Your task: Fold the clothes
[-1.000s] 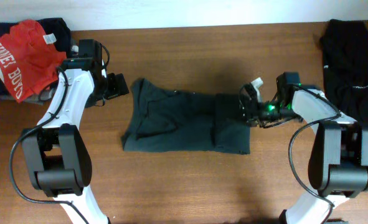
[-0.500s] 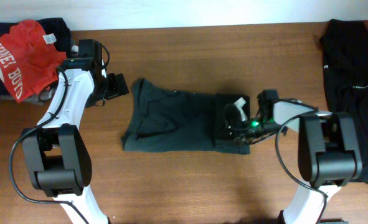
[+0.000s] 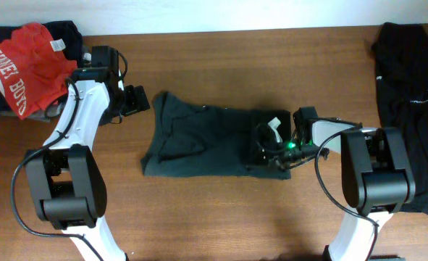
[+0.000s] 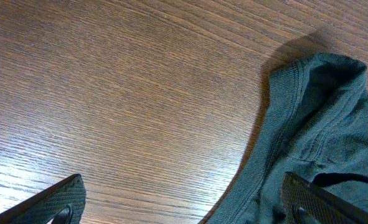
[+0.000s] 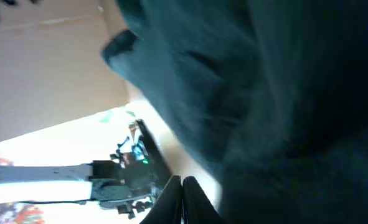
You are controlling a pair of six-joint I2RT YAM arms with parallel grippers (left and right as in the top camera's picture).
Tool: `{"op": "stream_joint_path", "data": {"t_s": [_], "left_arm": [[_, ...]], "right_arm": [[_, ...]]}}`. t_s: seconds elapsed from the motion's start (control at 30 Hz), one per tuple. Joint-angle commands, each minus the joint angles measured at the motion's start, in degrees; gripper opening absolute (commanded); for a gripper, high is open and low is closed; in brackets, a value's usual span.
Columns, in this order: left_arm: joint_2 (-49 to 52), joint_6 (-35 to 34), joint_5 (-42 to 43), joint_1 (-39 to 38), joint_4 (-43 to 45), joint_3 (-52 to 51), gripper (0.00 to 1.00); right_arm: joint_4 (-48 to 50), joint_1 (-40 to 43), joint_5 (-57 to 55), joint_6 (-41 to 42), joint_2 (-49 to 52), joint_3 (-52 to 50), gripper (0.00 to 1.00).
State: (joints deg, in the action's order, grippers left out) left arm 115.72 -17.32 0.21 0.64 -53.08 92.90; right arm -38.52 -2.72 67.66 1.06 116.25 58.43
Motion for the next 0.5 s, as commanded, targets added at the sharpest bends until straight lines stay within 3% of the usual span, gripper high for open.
{"op": "stream_joint_path", "data": {"t_s": [0.0, 0.23, 0.47], "left_arm": [[-0.7, 0.1, 0.5, -0.3, -0.1, 0.7, 0.99], [-0.7, 0.1, 0.5, -0.3, 0.0, 0.7, 0.99], [-0.7, 0.1, 0.4, -0.3, 0.0, 0.7, 0.99]], "right_arm": [[0.2, 0.7, 7.4, 1.2, -4.7, 5.1, 0.08], [0.9, 3.4, 2.7, 5.0, -6.5, 16.3, 0.08], [3.7, 4.1, -3.5, 6.4, -5.8, 17.1, 0.08]]}}
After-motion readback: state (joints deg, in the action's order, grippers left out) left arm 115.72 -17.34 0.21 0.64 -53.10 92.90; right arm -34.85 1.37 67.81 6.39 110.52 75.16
